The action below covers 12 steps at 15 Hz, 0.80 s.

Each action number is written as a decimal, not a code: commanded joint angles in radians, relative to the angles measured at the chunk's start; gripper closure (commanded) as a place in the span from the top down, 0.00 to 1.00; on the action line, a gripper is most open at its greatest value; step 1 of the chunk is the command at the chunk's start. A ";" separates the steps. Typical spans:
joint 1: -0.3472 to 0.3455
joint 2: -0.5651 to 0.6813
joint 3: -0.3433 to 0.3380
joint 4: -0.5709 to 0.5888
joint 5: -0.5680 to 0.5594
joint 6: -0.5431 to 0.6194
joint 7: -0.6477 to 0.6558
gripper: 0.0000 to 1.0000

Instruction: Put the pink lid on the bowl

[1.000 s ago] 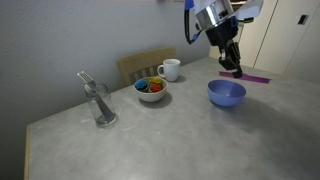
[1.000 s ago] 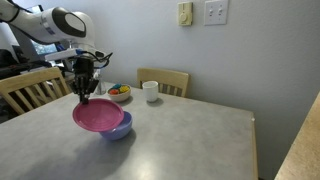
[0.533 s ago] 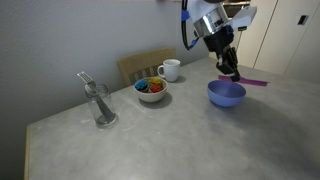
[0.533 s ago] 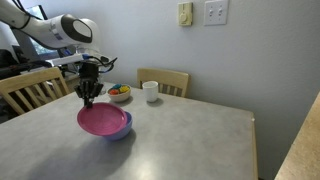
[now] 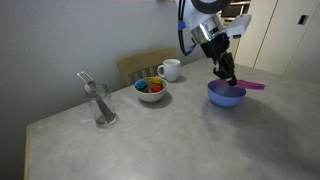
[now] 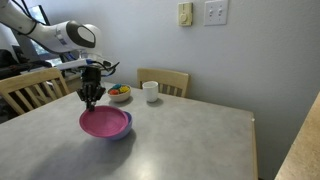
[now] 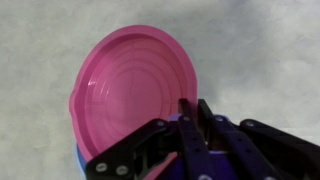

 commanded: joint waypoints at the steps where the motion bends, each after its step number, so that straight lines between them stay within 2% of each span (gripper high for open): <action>1: -0.009 0.038 0.006 0.066 -0.003 -0.037 -0.023 0.03; 10: -0.009 0.119 0.017 0.164 0.008 -0.046 -0.056 0.03; 11: -0.009 0.131 0.020 0.175 0.010 -0.046 -0.060 0.07; 12: -0.008 0.142 0.022 0.184 0.012 -0.042 -0.064 0.06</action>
